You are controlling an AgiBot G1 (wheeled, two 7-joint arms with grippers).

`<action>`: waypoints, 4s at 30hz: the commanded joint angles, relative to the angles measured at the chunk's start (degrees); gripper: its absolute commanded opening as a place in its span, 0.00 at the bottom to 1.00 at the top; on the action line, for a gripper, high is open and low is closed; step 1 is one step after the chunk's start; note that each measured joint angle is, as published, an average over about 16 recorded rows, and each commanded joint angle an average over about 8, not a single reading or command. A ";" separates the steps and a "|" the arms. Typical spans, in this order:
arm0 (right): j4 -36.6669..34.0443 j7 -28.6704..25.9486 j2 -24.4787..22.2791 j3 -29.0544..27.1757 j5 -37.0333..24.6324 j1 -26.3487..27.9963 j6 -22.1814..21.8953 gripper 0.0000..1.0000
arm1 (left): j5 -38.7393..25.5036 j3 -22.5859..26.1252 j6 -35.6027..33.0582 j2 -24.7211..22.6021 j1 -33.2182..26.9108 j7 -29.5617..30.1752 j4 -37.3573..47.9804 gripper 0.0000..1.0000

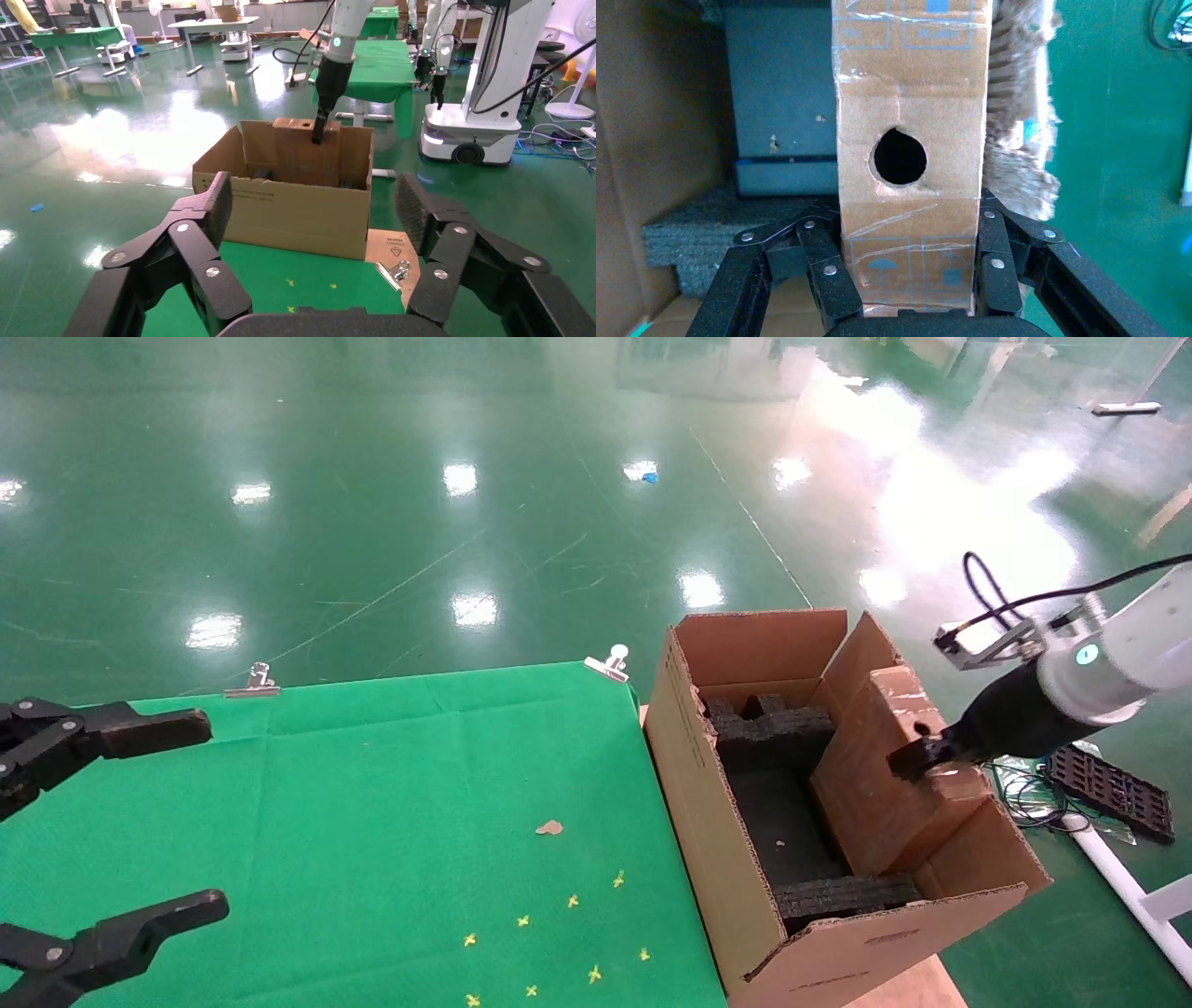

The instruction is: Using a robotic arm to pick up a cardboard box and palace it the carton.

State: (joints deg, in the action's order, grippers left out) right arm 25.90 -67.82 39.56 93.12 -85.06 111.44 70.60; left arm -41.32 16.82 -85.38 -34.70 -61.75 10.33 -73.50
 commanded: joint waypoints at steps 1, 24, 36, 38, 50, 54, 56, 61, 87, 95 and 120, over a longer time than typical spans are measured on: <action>-0.63 -0.35 0.72 0.13 0.14 -1.42 -0.81 0.00 | 0.00 0.01 0.00 0.00 0.00 0.00 0.00 1.00; -10.73 9.02 6.65 -3.69 7.79 -17.00 -13.44 0.63 | 0.06 0.08 0.04 0.03 -0.02 -0.04 0.00 1.00; -16.08 13.98 7.98 -4.82 9.53 -16.56 -11.53 1.00 | 0.08 0.12 0.05 0.05 -0.03 -0.06 0.00 1.00; -16.83 14.45 8.20 -4.83 9.51 -16.22 -11.35 1.00 | 0.09 0.13 0.06 0.05 -0.03 -0.06 0.00 1.00; -19.81 16.36 8.90 -4.84 9.30 -13.15 -9.66 1.00 | 0.11 0.17 0.07 0.07 -0.04 -0.08 0.00 1.00; -20.20 16.89 8.94 -4.70 9.00 -10.95 -8.35 1.00 | 0.12 0.18 0.08 0.07 -0.04 -0.09 0.00 1.00; -20.29 17.20 8.91 -4.64 8.83 -9.37 -7.57 1.00 | 0.13 0.19 0.08 0.08 -0.04 -0.09 0.00 1.00; -19.86 18.71 8.20 -4.94 8.93 -3.53 -5.56 1.00 | 0.14 0.20 0.09 0.08 -0.04 -0.10 0.00 1.00; -3.88 34.71 -1.79 -17.78 18.02 2.46 -7.23 1.00 | 0.18 0.27 0.11 0.11 -0.06 -0.15 0.06 1.00; 3.83 38.06 -2.20 -26.66 21.79 -5.37 -3.88 1.00 | 0.20 0.30 0.11 0.11 -0.07 -0.17 0.07 1.00; 28.00 48.53 -3.49 -54.46 33.59 -29.90 6.58 1.00 | 0.25 0.37 0.14 0.14 -0.09 -0.20 0.07 1.00</action>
State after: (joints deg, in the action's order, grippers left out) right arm 53.90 -19.28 36.07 38.65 -51.47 81.53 77.18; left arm -41.07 17.19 -85.24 -34.56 -61.84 10.13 -73.43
